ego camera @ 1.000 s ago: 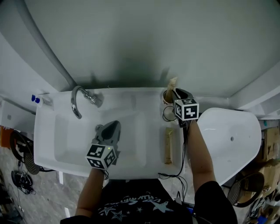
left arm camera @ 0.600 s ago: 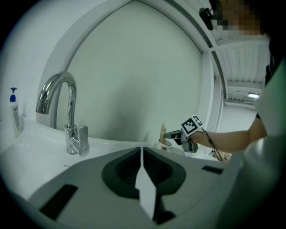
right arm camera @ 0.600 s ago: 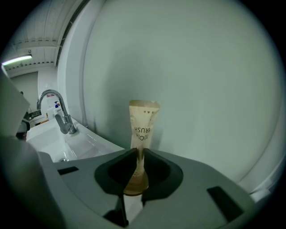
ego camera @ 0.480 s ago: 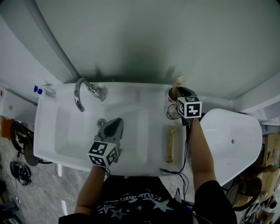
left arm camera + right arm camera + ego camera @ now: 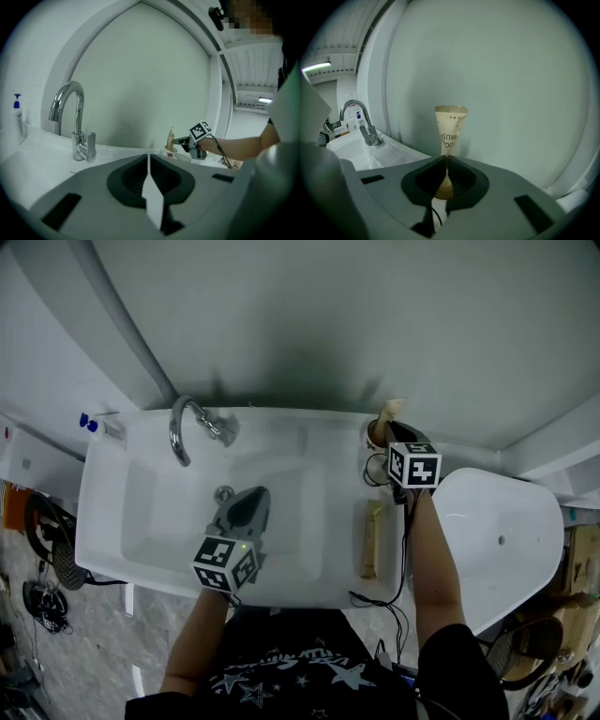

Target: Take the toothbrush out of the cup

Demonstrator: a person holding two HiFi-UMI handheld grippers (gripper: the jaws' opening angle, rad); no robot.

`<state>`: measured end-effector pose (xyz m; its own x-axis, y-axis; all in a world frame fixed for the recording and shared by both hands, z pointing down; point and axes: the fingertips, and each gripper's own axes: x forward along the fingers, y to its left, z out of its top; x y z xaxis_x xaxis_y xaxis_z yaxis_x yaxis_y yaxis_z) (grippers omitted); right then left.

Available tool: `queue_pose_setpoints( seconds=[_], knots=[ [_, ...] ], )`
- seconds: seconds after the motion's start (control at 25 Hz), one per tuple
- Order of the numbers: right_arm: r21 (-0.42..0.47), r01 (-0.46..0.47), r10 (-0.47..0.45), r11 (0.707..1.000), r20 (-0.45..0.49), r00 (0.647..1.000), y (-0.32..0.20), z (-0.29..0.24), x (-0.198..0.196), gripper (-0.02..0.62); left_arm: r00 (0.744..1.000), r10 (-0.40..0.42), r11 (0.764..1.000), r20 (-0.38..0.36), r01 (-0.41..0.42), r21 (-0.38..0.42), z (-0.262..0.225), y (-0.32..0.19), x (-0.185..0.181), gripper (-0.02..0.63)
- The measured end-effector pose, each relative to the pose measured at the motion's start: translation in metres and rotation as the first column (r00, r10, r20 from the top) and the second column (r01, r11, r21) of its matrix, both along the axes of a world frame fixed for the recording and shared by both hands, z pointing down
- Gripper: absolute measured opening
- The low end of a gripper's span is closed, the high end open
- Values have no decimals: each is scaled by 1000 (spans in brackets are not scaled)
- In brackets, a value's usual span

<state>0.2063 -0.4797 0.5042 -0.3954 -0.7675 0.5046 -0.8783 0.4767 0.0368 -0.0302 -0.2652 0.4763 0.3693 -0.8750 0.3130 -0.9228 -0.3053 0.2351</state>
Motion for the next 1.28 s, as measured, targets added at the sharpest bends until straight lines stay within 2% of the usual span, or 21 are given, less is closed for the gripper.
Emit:
queue_pose_setpoints(
  seconds=[0.24, 0.48, 0.72, 0.92, 1.12, 1.28],
  knots=[
    [56, -16, 14, 998, 28, 999, 9, -30, 3, 23, 1000, 9, 1000, -6, -9, 24, -10, 7, -1, 29],
    [172, -63, 44, 983, 110, 993, 28, -84, 2, 23, 999, 36, 998, -7, -36, 53, -23, 16, -4, 29],
    [205, -66, 32, 977, 168, 985, 66, -122, -7, 23, 997, 80, 994, -12, -79, 74, -33, 27, -6, 29],
    [159, -23, -1, 987, 148, 989, 116, -118, -29, 23, 993, 116, 991, -25, -114, 75, -32, 40, -10, 29],
    [40, 22, -26, 999, 102, 994, 172, -85, -48, 23, 988, 145, 988, -46, -143, 56, -23, 57, -15, 29],
    [-36, 18, -14, 999, 85, 996, 203, -61, -52, 23, 985, 165, 986, -56, -163, 37, -12, 66, -20, 29]
  ],
)
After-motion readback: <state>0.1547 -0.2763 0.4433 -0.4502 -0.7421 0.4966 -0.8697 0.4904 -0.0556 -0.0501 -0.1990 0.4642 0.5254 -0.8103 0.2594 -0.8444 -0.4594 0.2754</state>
